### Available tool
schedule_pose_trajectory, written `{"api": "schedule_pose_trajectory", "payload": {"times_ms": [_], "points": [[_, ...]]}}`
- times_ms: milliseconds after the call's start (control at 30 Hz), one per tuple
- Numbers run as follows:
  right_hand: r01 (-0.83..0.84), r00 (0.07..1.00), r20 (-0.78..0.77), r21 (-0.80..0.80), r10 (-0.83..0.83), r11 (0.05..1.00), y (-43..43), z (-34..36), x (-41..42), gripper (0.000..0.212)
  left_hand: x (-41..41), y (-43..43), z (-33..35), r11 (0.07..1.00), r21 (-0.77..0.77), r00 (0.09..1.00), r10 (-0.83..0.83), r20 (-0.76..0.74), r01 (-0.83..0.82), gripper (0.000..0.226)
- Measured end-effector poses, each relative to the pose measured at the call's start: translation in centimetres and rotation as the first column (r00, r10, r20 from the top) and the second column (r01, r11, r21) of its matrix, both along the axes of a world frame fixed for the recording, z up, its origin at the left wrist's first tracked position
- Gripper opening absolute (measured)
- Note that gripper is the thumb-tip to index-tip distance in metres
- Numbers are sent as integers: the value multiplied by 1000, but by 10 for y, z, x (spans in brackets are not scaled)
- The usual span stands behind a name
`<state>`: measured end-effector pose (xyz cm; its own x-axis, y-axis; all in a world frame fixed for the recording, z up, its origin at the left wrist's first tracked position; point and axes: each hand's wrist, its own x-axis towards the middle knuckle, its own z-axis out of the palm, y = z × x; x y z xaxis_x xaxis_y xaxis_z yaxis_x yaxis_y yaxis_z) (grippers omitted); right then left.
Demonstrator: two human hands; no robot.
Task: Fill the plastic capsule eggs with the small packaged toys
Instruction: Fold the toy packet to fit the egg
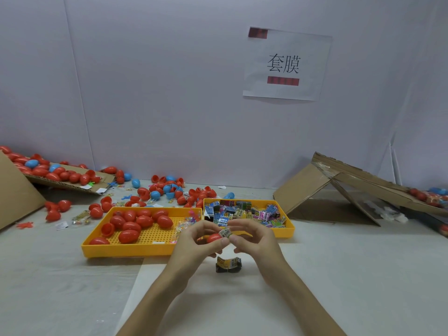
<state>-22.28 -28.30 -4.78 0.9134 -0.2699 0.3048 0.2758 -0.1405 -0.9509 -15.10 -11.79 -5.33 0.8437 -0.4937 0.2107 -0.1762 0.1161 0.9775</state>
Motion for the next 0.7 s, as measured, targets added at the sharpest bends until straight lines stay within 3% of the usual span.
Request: {"api": "schedule_pose_trajectory", "payload": {"times_ms": [233,700], "points": [[21,1000,-14,34,-20,999,1,-1,1,15,0,-1,-1,999,39,998,32,48,-34,46],[-40,999,-17,20,41,999,3,2,-2,19,-3,-1,1,998,12,996,54,73,-55,50]]}}
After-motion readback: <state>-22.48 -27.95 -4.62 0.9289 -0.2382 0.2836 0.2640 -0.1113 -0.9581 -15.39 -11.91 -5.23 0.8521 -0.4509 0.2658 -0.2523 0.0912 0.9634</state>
